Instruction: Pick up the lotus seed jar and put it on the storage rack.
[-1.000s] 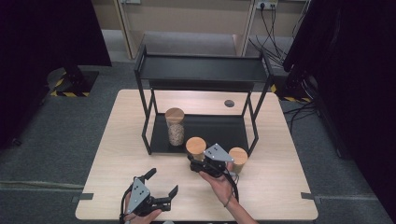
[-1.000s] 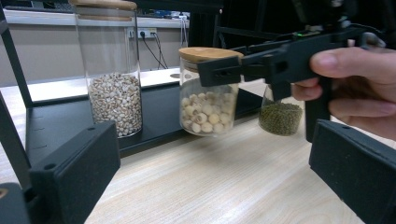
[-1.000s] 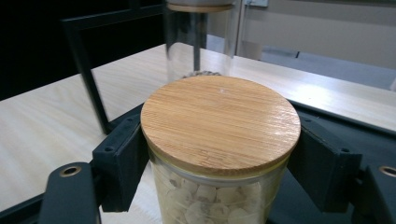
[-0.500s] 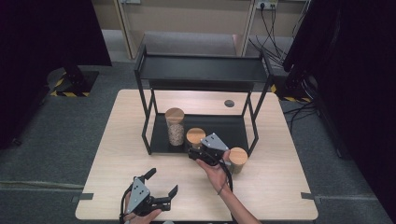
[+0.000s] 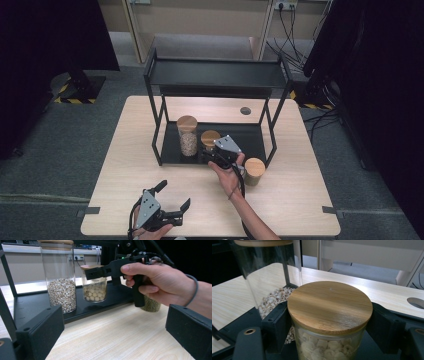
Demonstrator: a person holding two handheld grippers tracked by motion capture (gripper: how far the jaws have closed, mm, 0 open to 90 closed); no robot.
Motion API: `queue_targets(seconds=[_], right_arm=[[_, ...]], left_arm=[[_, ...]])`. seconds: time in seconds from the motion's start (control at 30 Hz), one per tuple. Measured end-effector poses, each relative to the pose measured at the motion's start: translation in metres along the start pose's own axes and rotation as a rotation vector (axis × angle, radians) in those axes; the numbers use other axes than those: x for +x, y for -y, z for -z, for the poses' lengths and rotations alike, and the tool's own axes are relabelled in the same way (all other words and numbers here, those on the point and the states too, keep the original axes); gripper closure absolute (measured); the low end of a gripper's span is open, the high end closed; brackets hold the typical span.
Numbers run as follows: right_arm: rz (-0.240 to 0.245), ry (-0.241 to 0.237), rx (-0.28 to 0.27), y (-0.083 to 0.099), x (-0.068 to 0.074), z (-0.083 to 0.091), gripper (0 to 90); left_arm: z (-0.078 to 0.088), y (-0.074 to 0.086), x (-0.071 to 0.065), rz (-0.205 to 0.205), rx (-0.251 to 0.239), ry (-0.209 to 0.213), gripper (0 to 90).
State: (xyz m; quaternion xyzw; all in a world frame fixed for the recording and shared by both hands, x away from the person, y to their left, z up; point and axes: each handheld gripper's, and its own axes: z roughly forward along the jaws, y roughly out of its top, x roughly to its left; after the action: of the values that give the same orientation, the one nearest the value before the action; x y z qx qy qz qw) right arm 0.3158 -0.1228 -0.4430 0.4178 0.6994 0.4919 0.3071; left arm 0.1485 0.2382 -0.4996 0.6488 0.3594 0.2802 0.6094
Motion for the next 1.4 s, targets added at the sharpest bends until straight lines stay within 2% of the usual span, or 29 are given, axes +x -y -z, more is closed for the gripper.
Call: queue_targets(seconds=[0.2,0.5,0.6,0.8,1.03,1.27,1.4], right_arm=[[-0.009,0.016,0.009,0.001,0.002,-0.008,25.4],[-0.030,0.009,0.020,0.005,-0.001,-0.012,25.4],[-0.014,0.017,0.020,0.007,0.001,-0.013,25.4],[-0.030,0.018,0.017,0.009,0.001,-0.012,23.7],[-0.051,0.028,0.017,0.003,0.003,0.000,12.0],[-0.059,0.019,0.012,0.006,0.002,0.013,5.1],[-0.076,0.000,0.006,0.009,-0.003,0.022,4.1]], left_arm=[[0.000,0.000,0.000,0.001,0.000,0.002,1.4],[0.000,0.000,0.000,0.000,-0.001,0.002,1.4],[0.000,0.000,0.000,-0.002,0.000,0.003,1.4],[0.000,0.000,0.000,0.000,-0.003,0.004,1.4],[0.000,0.001,-0.001,-0.002,0.001,0.005,1.4],[-0.001,0.001,0.000,-0.001,0.004,0.003,1.4],[-0.001,0.001,-0.001,-0.002,0.004,0.003,1.4]])
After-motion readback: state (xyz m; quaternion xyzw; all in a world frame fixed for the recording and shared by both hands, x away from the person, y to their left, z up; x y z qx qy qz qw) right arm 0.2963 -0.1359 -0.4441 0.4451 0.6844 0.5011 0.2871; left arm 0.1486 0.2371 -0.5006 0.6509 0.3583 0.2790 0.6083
